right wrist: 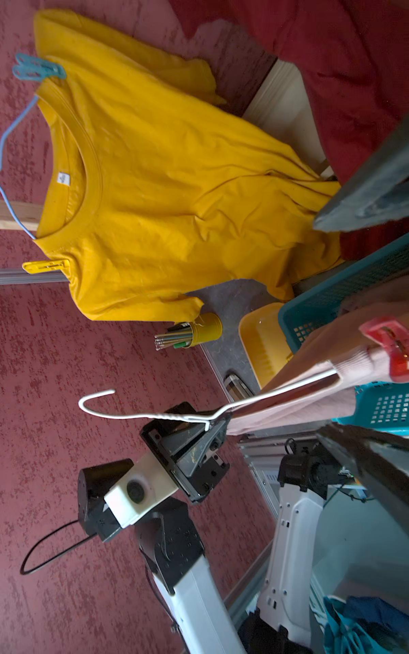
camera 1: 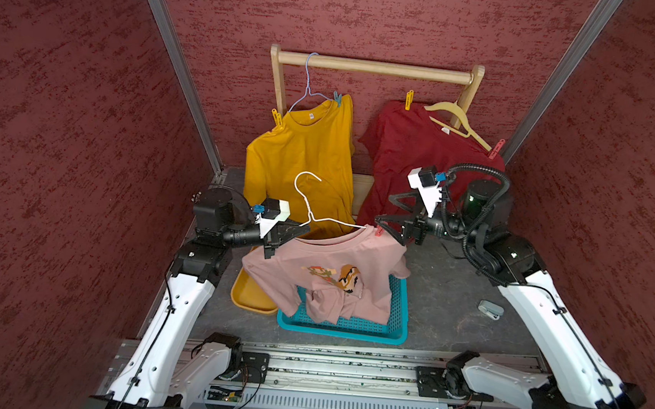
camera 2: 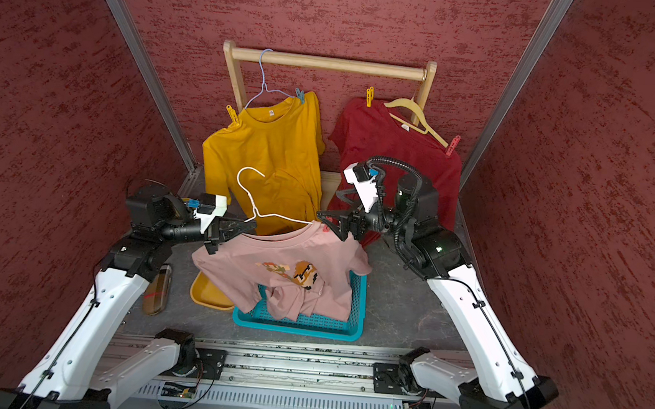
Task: Remove the clothespins securing t-shirts to the hanger
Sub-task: Remove the clothespin from the hanger.
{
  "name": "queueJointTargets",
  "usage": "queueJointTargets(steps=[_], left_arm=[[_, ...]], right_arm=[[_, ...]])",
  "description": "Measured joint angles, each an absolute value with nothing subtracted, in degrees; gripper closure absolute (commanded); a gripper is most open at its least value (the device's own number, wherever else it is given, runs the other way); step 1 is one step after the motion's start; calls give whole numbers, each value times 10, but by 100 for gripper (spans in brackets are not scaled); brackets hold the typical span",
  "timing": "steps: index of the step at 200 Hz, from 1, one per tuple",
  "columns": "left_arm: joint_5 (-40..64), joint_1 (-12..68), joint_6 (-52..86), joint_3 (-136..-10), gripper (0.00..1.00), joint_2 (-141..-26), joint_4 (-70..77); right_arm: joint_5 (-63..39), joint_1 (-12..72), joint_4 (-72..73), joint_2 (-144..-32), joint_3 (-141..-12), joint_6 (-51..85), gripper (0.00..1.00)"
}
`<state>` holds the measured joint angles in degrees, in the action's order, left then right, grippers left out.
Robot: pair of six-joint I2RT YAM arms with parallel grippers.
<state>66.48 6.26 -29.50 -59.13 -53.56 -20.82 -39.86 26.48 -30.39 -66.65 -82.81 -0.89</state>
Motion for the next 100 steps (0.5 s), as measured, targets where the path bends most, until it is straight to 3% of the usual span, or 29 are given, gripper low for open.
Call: queueJointTargets(steps=[78,100], left_arm=[[694,61,-318,-588,100,-536,-215],[696,61,-318,-588,100,-536,-215]], right_arm=[[-539,225,-280,-646,-764,22,23],[-581,224,-253,-646,-734,43,30]])
